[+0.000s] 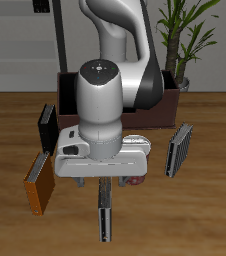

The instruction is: Place the right striped book into the back desk caddy's left compartment and place the orange book into the back desk caddy's left compartment and place the red mug into the back desk caddy's right compartment

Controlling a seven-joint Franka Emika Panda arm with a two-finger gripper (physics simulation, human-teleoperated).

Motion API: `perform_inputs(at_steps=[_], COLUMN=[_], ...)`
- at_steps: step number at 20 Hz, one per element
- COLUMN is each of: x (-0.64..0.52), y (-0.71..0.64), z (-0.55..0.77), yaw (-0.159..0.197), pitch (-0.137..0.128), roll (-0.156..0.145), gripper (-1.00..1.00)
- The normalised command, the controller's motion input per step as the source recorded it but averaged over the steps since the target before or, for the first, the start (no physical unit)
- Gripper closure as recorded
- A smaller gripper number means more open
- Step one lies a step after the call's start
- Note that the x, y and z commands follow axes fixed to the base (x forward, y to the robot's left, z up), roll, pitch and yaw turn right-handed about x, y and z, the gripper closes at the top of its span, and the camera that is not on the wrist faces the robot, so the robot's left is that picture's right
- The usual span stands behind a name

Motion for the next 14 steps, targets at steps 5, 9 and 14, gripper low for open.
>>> perform_inputs(at_steps=[5,9,14], x=[0.0,0.0,0.02], y=[0.07,0.05,0.04], z=[-0.16,-0.19,-0.22], yaw=[0.005,-0.004,0.01], pitch=[0.016,0.024,0.031], roll=[0.01,0.001,0.005], gripper=[-1.0,-1.0,-1.0])
